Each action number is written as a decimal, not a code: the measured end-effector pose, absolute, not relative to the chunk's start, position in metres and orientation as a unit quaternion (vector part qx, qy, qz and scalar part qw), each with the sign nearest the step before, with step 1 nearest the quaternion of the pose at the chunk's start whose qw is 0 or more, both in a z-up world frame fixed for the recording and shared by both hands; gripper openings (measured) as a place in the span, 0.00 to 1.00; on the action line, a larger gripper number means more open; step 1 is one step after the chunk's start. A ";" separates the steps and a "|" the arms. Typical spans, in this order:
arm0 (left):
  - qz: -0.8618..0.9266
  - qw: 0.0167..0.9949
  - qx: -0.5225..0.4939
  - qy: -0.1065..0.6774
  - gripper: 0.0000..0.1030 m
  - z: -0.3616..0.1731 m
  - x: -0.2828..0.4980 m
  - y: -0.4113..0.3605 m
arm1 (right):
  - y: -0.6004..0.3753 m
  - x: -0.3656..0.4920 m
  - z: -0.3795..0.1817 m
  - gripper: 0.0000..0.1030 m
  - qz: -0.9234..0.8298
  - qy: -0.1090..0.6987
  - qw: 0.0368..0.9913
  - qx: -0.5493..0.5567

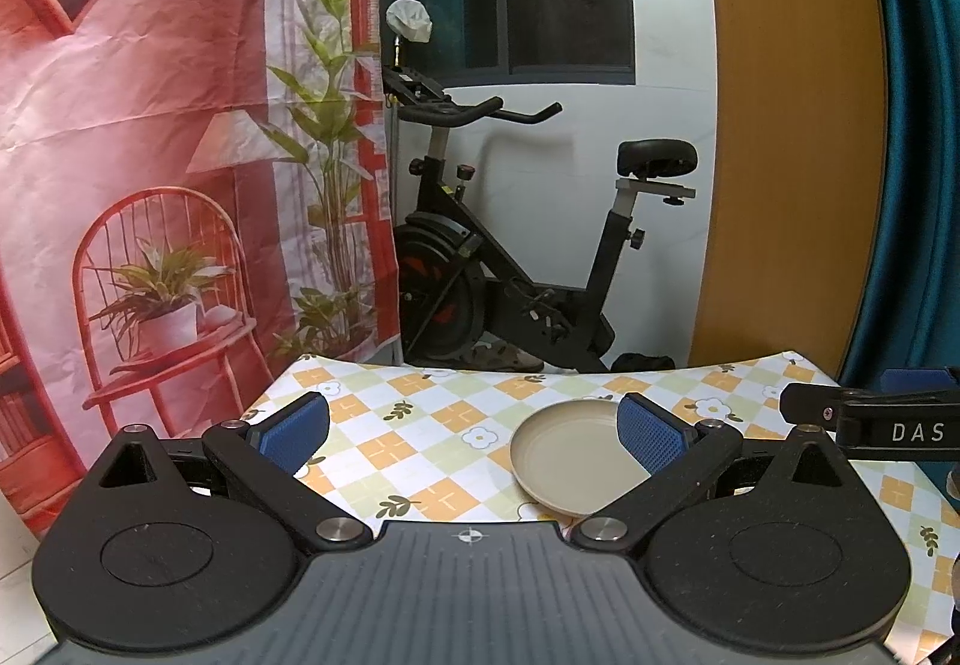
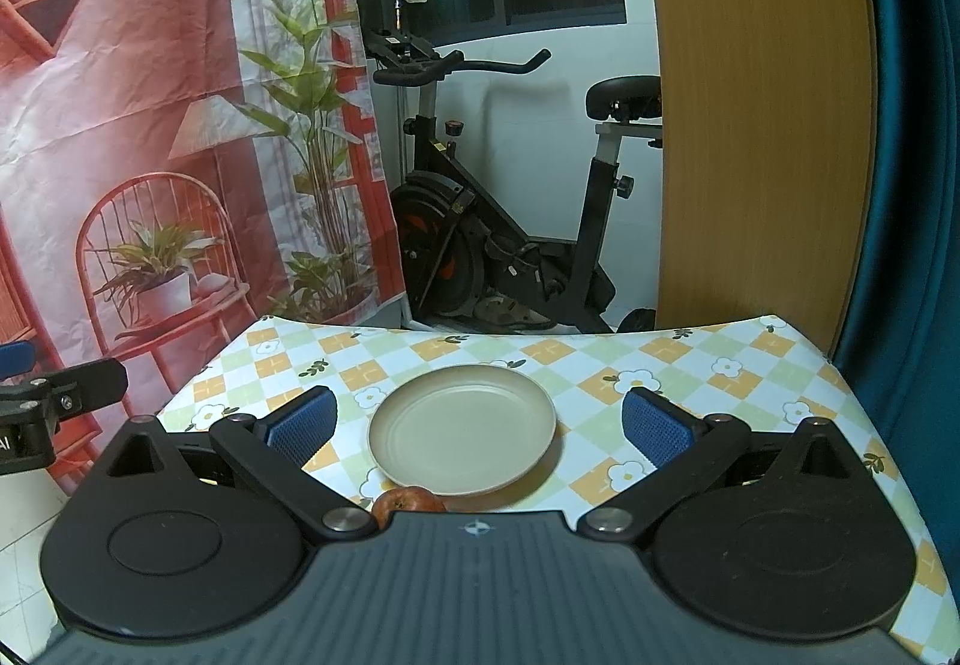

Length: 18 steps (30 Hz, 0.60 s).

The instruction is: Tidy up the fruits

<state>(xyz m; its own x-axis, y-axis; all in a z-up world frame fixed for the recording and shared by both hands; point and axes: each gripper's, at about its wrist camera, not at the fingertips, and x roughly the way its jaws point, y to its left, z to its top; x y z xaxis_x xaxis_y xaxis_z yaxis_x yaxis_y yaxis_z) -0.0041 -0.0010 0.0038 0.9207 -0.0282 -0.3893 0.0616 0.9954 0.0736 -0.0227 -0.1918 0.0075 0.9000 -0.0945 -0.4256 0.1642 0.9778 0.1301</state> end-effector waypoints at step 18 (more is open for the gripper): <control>-0.027 0.978 0.038 0.201 1.00 0.004 -0.004 0.001 | -0.190 -0.024 0.006 1.00 -0.067 0.213 0.971 0.081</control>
<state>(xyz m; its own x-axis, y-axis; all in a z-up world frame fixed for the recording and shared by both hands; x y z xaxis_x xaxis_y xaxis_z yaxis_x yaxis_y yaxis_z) -0.0040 0.0015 0.0037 0.9175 -0.0374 -0.3960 0.0682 0.9956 0.0638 -0.0241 -0.1902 0.0056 0.9007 -0.0950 -0.4239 0.1639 0.9780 0.1291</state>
